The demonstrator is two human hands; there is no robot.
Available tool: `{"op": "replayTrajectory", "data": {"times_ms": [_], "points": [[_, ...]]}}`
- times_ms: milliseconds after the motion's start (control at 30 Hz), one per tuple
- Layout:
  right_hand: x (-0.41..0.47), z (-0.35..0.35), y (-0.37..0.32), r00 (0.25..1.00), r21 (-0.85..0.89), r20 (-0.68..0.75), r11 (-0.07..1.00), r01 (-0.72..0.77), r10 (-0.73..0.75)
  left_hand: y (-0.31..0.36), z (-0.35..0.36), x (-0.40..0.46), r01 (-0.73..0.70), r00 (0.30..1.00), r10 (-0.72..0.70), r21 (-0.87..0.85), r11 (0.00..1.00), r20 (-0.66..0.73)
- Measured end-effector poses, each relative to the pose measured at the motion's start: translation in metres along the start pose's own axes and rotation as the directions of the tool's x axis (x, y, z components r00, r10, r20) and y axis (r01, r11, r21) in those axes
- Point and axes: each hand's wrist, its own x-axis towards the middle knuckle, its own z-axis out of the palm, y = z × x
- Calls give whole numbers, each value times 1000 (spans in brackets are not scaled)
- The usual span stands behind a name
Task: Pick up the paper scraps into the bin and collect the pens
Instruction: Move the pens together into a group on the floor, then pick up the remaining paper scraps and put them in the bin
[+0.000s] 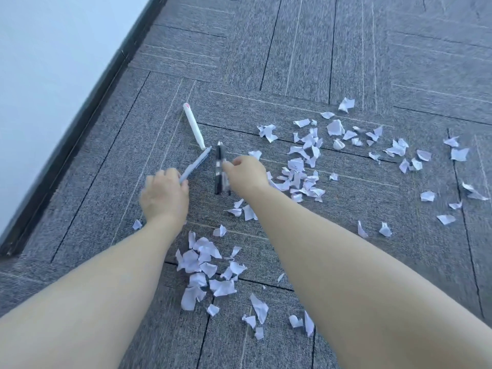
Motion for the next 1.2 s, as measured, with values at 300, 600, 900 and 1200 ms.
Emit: {"op": "replayTrajectory", "data": {"times_ms": [300, 600, 900, 1200], "points": [[15, -40, 60, 966, -604, 83, 759, 243, -243, 55, 20, -43, -507, 842, 540, -320, 800, 16], [-24, -73, 107, 826, -457, -103, 764, 456, -554, 91, 50, -11, -438, 841, 492, -253, 863, 223], [80, -129, 90, 980, -524, 13, 833, 177, -200, 121, 46, -4, -404, 790, 598, -614, 678, 139], [-12, -122, 140, 835, -417, -105, 787, 455, -539, 170, 59, 57, -407, 771, 593, -536, 739, 231]]}}
